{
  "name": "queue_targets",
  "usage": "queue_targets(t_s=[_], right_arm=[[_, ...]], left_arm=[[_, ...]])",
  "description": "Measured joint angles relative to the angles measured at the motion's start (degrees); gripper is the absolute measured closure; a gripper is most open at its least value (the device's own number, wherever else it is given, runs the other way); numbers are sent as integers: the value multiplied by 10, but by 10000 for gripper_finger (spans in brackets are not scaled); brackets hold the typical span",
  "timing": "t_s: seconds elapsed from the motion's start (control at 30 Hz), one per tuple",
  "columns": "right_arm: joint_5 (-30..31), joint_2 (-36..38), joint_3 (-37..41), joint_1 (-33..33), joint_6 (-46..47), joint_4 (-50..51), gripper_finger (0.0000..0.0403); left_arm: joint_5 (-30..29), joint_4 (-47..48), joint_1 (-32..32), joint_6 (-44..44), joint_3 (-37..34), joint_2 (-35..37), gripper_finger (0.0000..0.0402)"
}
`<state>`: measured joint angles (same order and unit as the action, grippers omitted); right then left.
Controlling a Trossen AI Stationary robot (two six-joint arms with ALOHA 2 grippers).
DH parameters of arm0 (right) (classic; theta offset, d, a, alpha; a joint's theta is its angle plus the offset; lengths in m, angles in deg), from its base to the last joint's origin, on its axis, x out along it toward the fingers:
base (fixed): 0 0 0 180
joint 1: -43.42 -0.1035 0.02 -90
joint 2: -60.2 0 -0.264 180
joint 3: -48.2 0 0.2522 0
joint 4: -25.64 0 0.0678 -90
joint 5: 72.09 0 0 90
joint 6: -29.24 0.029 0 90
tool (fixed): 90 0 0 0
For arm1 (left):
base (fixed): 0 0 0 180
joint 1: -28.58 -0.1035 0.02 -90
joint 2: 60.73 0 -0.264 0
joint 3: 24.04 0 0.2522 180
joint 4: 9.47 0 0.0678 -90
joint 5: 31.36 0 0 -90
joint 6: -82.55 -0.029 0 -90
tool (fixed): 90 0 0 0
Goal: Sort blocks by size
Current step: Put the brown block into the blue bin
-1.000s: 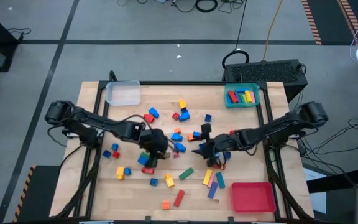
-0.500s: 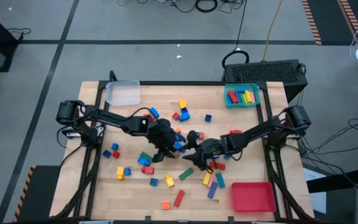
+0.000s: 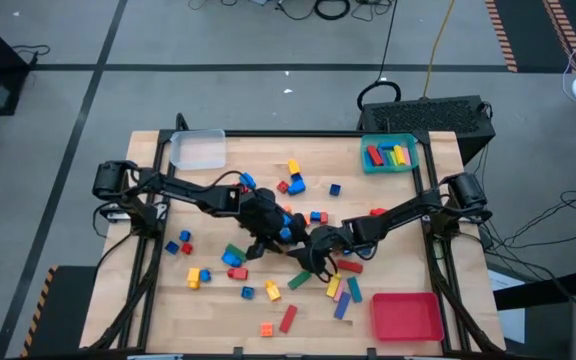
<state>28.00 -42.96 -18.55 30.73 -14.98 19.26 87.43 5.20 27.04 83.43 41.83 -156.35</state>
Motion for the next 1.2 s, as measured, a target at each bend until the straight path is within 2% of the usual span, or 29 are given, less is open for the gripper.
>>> queue_targets(t_s=[0.23, 0.5, 0.6, 0.77, 1.0, 1.2], right_arm=[[2, -7, -1, 3, 0, -4, 265], [2, -7, -1, 3, -1, -8, 340], [4, -7, -1, 3, 1, -7, 359], [9, -7, 0, 4, 45, -4, 362], [101, 5, 0, 3, 127, 18, 362], [107, 34, -1, 9, 183, 89, 362]], left_arm=[[-1, -4, 0, -1, 0, 0, 293], [-3, -4, 0, 2, 0, 0, 293], [-11, -4, 1, 3, 0, 0, 277], [-29, -5, 0, 2, 0, 0, 235], [-62, 0, -2, 2, 0, 3, 226], [-101, 60, -12, 2, 0, 32, 225]])
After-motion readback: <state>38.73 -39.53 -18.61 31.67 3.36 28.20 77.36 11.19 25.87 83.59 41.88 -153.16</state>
